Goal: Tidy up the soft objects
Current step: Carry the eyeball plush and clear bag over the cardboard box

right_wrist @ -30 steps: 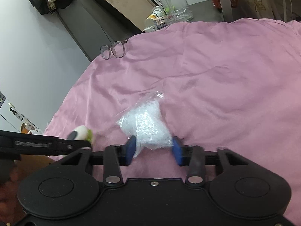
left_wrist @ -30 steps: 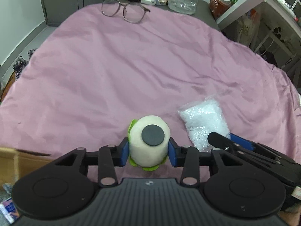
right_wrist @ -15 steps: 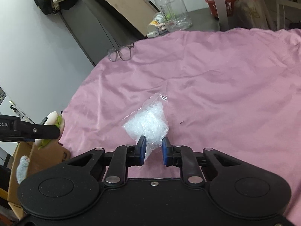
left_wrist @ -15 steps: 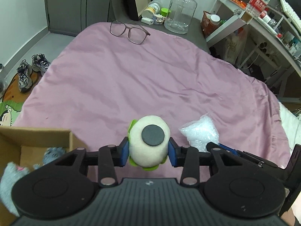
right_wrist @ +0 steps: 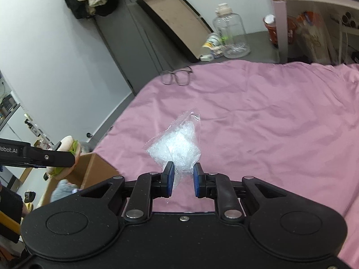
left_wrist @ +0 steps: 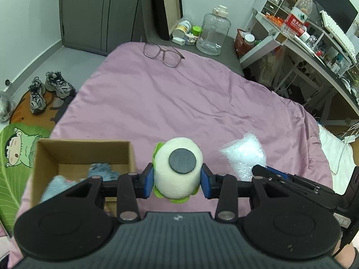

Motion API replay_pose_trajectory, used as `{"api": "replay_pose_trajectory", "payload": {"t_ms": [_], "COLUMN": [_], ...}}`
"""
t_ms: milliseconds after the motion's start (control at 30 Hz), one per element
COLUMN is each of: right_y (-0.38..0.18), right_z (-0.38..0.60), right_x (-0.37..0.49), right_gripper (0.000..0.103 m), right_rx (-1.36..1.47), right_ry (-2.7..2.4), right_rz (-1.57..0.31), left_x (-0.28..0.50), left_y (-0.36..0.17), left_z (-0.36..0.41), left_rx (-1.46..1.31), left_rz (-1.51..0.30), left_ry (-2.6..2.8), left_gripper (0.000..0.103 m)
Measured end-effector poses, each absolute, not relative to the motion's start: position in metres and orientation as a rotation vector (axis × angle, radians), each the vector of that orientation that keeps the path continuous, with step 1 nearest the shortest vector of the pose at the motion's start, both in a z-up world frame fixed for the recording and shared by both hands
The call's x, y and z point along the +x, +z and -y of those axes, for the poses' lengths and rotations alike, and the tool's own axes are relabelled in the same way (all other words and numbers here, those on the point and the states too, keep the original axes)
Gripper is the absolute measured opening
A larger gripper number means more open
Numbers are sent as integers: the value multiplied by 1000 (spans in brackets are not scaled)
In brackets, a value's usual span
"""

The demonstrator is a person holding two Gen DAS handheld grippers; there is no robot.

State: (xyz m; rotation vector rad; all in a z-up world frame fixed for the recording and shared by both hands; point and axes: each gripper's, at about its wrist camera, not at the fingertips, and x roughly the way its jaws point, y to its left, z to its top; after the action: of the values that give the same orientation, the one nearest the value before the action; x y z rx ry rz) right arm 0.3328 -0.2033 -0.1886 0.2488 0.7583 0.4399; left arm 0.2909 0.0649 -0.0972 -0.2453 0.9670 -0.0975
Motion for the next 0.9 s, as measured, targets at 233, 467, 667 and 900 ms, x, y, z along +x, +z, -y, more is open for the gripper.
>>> {"api": "replay_pose_trajectory", "payload": {"t_ms": [233,467,667,900], "right_y": [-169,-155,-147,-142], "right_z": [179,152,129,98], "right_x": [315,298,287,279], "right_gripper": [17,17,17,17], "right_rx": [213,183,160,129], "right_ry": [460,479,501,527], "right_rz": [-737,-718,-709,-704], "left_x": [267,247,237,228], "left_y": [-89,-90,-100,-115], "left_z": [-100,-126,-143,-156], "left_rx": [-267,-284,-298,-334], "left_rz": [-939,-930,-933,-938], "left_ry": [-67,-64,-66,-86], "left_gripper": [41,41,41,41]}}
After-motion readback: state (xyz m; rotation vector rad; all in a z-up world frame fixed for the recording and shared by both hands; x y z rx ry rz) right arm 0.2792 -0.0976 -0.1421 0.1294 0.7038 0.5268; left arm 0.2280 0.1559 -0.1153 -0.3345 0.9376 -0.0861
